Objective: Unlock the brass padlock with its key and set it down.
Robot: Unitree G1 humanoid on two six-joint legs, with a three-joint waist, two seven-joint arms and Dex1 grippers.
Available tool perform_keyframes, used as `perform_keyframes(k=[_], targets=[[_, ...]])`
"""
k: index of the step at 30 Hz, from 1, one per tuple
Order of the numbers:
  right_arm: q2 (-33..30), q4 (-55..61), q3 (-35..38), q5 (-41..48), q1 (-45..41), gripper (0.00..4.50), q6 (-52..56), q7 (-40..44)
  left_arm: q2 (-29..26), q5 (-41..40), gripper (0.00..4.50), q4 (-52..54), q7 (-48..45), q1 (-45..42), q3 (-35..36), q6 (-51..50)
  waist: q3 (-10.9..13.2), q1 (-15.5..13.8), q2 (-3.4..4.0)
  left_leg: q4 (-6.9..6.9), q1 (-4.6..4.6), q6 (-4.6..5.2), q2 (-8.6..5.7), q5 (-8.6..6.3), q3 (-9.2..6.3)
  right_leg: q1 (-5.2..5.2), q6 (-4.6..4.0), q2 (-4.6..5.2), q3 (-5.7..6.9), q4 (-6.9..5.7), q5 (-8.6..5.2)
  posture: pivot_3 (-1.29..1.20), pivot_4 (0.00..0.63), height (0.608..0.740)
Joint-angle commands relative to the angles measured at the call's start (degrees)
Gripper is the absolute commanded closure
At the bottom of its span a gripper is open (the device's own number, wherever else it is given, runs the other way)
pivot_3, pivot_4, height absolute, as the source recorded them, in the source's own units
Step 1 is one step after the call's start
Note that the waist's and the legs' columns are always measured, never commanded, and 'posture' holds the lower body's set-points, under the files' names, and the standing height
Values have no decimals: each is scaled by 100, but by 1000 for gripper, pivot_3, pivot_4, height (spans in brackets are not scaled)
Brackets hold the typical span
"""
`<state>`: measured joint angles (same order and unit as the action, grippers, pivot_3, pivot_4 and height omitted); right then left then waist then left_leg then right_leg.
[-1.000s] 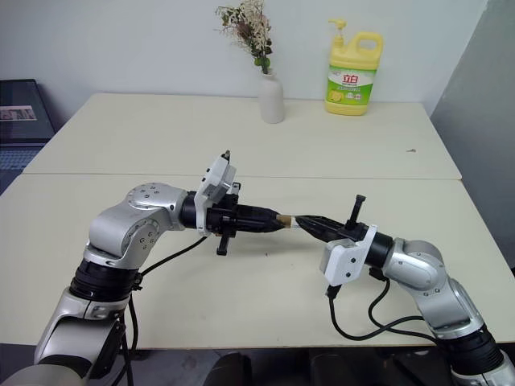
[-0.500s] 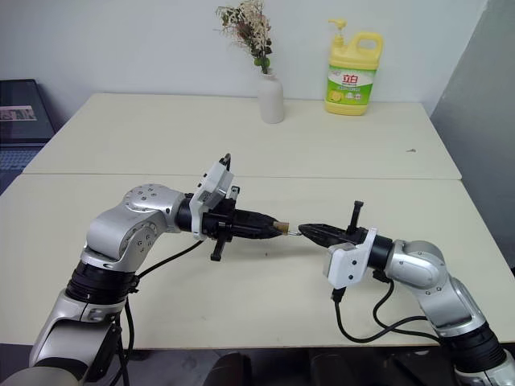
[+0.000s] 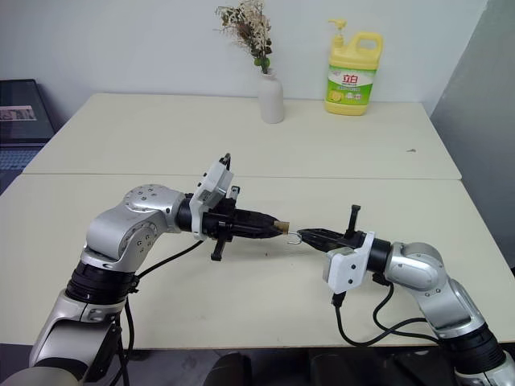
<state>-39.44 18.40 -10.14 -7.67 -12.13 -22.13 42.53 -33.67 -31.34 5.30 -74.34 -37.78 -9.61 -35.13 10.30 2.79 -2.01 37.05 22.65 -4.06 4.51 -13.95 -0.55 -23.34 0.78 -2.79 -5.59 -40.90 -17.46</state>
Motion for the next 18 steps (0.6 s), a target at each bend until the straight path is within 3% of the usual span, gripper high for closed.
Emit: perform_keyframes(k=[1,7,9,18], targets=[[-148,64,213,168,166,4500,240,77,15,-113,4335,134,121,-89,166,-74,0,-5,0,0,0,0,0,0,0,0,0,0,0,0,0,0,150,740],[-575,902,782,970,734,4500,1700,373,34,-81,4335,-44,378,-27,223,-234,0,-32,0,1,1,0,0,0,1,0,0,0,-2,2,0,0,150,740],[-613,1244,916,1267,783,3933,2175,438,61,-53,4335,-94,443,-11,203,-246,0,-22,0,0,-3,0,0,0,0,0,0,-1,-3,-1,0,0,150,740],[-644,2370,908,2295,565,631,3981,488,217,219,4335,-435,741,209,-112,-479,0,-28,0,0,-2,0,-1,0,-14,5,1,-3,4,1,0,0,150,740]])
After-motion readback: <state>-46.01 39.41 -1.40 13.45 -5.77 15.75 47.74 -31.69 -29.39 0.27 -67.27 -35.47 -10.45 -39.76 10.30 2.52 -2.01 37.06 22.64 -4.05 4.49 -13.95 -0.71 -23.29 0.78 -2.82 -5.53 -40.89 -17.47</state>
